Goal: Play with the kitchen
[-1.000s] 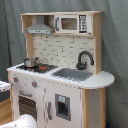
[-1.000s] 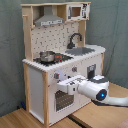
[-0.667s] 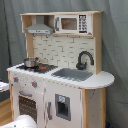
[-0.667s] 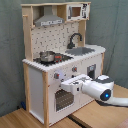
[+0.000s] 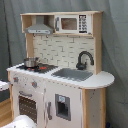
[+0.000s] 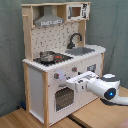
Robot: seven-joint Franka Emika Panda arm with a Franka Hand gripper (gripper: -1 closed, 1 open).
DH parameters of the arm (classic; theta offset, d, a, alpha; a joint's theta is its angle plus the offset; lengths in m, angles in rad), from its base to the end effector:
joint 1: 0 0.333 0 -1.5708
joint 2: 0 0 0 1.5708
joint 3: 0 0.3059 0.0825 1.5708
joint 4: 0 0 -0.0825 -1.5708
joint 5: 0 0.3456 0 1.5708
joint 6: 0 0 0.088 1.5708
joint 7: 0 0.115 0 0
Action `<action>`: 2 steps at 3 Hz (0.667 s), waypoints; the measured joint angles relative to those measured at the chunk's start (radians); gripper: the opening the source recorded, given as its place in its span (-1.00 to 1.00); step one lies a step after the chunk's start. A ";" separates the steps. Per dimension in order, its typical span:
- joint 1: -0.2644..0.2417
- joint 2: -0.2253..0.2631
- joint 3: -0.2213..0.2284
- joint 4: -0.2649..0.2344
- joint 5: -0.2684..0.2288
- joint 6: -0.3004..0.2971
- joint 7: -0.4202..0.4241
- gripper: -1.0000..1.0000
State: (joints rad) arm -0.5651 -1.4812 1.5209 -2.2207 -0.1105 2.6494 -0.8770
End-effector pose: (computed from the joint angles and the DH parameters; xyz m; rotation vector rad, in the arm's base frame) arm 0.2089 0.5008 0.3655 0.6336 1.4640 0.4227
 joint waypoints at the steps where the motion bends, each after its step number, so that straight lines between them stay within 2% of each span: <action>1: 0.063 0.000 -0.010 -0.086 0.000 0.001 -0.010 1.00; 2: 0.121 0.000 -0.028 -0.168 0.000 0.008 -0.014 1.00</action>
State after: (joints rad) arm -0.4439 -1.4810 1.4934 -2.3888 -0.1105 2.6572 -0.8909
